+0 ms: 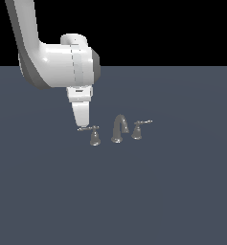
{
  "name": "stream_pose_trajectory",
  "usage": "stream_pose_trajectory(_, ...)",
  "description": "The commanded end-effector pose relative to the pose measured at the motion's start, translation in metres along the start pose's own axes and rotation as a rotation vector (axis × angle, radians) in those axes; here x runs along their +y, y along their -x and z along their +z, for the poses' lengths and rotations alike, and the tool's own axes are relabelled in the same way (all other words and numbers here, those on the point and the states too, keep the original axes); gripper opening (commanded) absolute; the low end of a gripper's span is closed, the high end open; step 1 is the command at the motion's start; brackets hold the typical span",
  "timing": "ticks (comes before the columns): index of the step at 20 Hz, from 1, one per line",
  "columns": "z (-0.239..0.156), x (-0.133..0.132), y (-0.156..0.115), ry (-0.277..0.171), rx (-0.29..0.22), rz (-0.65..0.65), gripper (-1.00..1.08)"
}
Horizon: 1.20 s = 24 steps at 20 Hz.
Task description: Turn on the faucet by rotating a designated handle.
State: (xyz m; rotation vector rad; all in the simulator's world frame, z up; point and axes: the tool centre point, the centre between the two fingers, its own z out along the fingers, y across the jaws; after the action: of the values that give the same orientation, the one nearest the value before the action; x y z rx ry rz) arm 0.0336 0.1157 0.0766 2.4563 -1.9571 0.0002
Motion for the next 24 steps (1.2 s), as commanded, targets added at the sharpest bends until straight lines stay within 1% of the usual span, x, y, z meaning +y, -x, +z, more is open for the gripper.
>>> stream_pose_trajectory(1, 0.0, -0.001, 0.0, -0.001, 0.0, 0.001, -1.0)
stream_pose_trajectory(3, 0.0, 0.0, 0.0, -0.001, 0.0, 0.001, -1.0)
stream_pose_trajectory(15, 0.0, 0.036, 0.018, -0.001, -0.001, 0.002, -1.0)
stream_pose_trajectory(16, 0.0, 0.036, 0.018, -0.001, -0.001, 0.002, -1.0)
stream_pose_trajectory(17, 0.0, 0.03, 0.01, -0.008, 0.001, 0.012, -1.0)
stream_pose_trajectory(24, 0.0, 0.053, 0.008, -0.005, 0.0, 0.007, -1.0)
